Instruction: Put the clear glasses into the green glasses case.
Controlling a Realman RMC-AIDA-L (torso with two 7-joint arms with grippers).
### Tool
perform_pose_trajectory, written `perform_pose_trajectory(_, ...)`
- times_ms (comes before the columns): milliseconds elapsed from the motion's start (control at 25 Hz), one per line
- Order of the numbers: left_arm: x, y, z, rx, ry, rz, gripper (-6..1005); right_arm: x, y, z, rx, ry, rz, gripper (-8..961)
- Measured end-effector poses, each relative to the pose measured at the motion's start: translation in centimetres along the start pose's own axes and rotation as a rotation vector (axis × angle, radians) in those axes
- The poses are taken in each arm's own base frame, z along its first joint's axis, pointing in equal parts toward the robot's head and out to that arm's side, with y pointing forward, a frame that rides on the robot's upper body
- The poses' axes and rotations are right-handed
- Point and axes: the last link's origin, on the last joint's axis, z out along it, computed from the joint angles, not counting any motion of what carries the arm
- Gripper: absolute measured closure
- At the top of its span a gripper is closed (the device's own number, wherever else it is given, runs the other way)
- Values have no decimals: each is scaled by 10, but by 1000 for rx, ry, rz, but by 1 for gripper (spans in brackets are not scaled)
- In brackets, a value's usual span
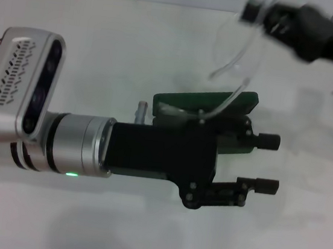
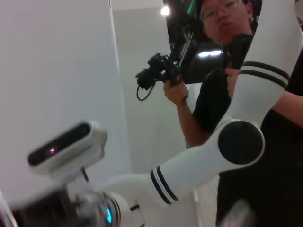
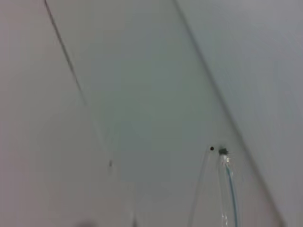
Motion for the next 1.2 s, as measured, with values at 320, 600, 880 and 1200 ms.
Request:
perform_pose_trajectory(320,3,-5,-2,24,10,7,516,25,2,20,-26,158,27,840)
perform_pose_trajectory(600,2,-7,-2,35,0,7,516,36,3,19,-49,295,35,841)
perform_pose_trajectory(880,0,-9,-3,48,-14,6,516,38,7,17,-102,389,33,841)
perform_pose_trajectory(1200,-1,-12,-3,60,-28,4,516,40,10,17,-143,458,31,840)
